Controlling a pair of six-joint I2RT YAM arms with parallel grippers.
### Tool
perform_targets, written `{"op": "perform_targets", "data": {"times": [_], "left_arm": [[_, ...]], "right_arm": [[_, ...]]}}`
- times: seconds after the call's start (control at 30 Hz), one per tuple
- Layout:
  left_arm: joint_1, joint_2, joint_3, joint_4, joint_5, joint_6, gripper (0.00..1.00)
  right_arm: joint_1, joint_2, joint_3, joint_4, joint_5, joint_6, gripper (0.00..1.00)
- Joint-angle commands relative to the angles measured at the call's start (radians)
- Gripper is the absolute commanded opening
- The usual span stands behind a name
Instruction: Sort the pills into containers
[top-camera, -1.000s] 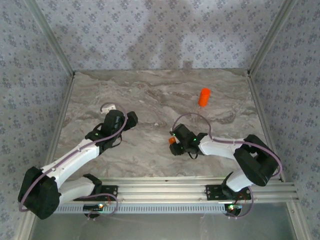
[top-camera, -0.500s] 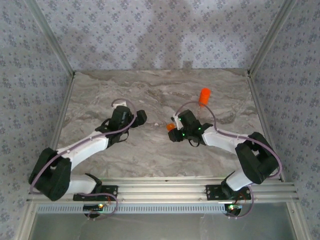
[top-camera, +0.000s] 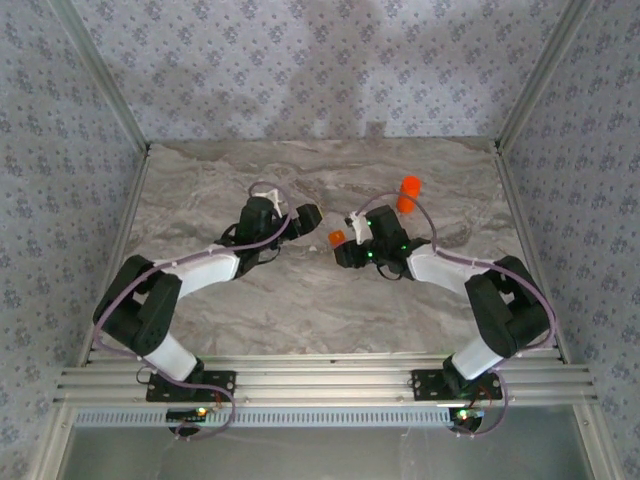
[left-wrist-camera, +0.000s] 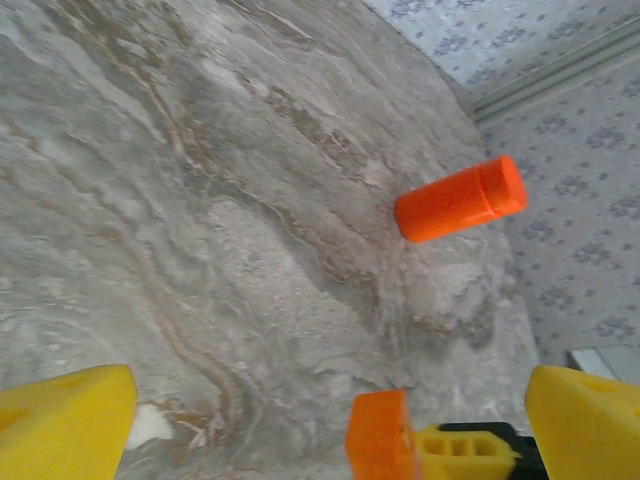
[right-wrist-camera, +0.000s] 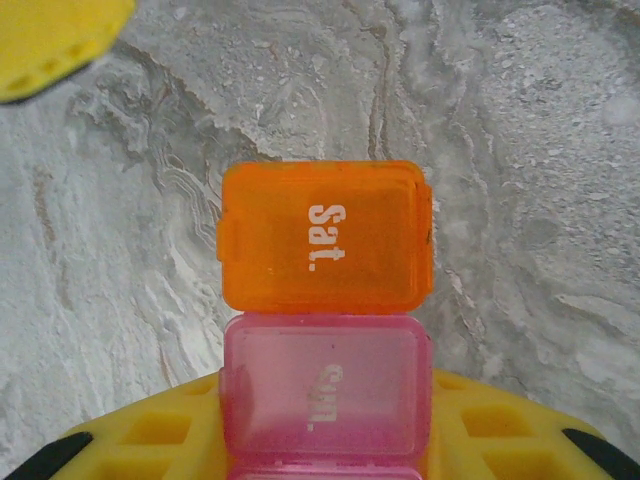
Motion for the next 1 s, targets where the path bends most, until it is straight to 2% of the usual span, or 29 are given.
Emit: {"op": "perform_targets", "data": {"times": [0.0,0.97], "left_arm": [[-0.01,0.018,0.019,0.147,0.08,-0.091,0.99],[-0.096,0.028,0.004,0.209,0.078,-0.147,0.99]], "right_arm": [[-0.009,0.027,0.034,0.06,-0.048,0.058,0.3],[-0.007,0.078,0.064,0.144,-0.069,0.157,0.29]]}}
